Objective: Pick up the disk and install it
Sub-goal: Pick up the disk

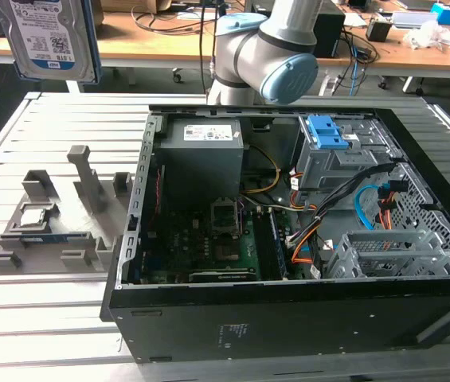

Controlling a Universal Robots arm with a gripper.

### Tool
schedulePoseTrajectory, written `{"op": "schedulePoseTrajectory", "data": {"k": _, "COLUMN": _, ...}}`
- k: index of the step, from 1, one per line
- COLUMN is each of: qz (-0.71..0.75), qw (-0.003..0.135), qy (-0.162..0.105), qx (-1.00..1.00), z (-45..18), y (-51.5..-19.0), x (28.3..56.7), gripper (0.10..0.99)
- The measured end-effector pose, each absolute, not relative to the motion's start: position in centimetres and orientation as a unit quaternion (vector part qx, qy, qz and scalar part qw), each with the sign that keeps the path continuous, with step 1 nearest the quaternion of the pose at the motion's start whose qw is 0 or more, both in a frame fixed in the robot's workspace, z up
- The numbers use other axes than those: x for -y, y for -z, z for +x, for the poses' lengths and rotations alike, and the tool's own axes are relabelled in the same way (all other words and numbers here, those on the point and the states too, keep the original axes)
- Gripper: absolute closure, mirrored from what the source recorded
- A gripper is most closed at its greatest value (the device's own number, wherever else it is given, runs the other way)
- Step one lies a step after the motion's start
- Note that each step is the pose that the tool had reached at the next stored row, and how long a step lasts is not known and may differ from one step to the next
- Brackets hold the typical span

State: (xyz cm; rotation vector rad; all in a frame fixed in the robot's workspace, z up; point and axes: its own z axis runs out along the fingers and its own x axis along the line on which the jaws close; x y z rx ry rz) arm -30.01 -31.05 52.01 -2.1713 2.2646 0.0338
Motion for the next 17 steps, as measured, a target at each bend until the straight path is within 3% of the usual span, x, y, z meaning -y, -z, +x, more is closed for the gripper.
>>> {"op": "schedulePoseTrajectory", "data": {"k": 17, "qz": -0.692, "qw": 0.002, "qy": -0.011, "qx": -0.722, "z": -25.4, "y": -52.0, "x": 31.0, "gripper": 0.722}}
